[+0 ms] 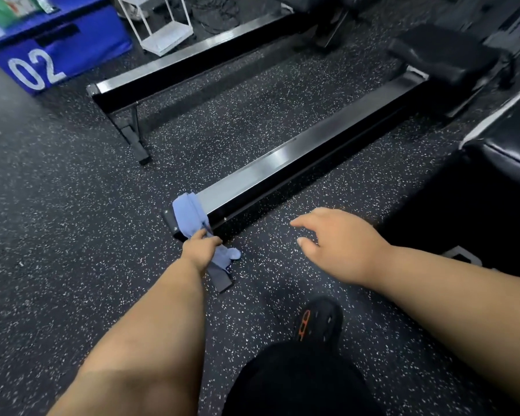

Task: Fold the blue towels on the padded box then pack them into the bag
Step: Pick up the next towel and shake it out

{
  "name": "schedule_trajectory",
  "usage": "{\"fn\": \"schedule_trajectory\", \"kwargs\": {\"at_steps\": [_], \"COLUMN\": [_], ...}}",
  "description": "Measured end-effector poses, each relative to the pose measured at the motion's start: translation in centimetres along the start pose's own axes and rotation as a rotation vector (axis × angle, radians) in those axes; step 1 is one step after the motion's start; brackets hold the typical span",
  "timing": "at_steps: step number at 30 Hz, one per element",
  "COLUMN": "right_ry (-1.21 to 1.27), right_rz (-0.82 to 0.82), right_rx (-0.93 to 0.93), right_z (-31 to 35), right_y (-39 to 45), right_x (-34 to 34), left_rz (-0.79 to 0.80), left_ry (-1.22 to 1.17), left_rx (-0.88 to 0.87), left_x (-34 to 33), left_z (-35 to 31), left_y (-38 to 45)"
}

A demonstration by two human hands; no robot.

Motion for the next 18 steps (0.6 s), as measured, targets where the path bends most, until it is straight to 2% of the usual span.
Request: {"fn": "schedule_trajectory", "kwargs": {"at_steps": [4,11,14,18], "right_ry": [0.021,0.104,0.197,0.526], "right_rz": [0.024,0.013,-0.005,-0.059], "right_rx": [-0.018,-0.077,-0.129,-0.235], "right_z": [0.2,0.4,-0.1,-1.0], "right_y": [0.5,-1.3,-3.1,-6.3], "right_x": [-0.3,1.3,2.6,4.6], "left_rz": [-0.100,-0.081,-0.062,-0.010], "left_ry": [-0.016,-0.094,-0.225,-0.522], "left_rx": [-0.042,-0.253,-0.347,-0.486], "left_x": [0.3,1.5,2.8,3.8], "left_z": [-1.4,-6.0,-9.9,-16.3], "left_y": [-2.0,-6.9,-11.2,-18.7]}}
Point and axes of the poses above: each hand's wrist, its own y-axis towards the middle knuckle, its own x-axis out of the back of the hand, z = x × y, the point moved 5 cm from there along y, towards the middle knuckle, and after that the axes turned 8 degrees about -x, right-handed, at the moved point
